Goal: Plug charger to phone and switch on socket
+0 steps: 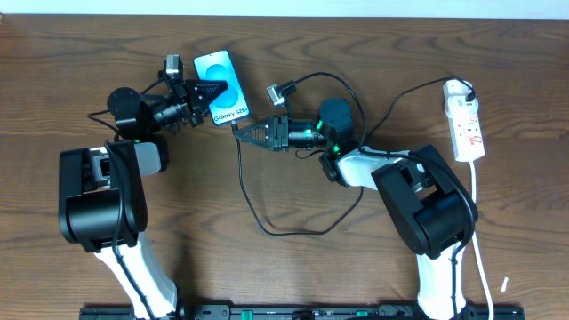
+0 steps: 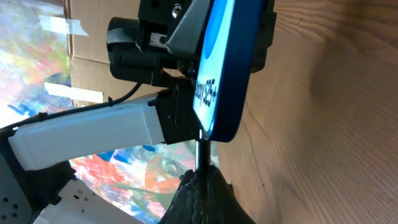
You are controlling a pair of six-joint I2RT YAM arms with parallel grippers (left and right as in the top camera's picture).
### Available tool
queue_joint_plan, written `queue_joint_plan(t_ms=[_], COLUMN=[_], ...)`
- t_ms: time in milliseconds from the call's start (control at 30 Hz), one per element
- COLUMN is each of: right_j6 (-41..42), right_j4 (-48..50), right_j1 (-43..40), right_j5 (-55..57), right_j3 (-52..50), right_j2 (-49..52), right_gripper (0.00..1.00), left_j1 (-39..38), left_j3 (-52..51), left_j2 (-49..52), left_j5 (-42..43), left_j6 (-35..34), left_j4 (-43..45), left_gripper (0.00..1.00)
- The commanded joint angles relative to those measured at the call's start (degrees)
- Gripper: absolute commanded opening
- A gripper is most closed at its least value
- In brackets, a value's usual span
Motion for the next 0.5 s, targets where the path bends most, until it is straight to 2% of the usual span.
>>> queue_joint_plan(t_ms=[0, 467], right_j6=[0.35, 0.33], right_j4=[-0.9, -1.44], right_j1=[-0.37, -0.37], right_j5=[3.23, 6.43], right_j3=[0.37, 0.37], right_j2=[0.24, 0.22], right_gripper=[0.01, 0.01], left_j1=[0.02, 0.02], left_j3=[0.83, 0.83], left_j2=[-0.72, -0.72], left_j5=[1.29, 3.26], left_j6=[1.38, 3.1], left_j4=[0.74, 0.74], left_gripper=[0.07, 0.07])
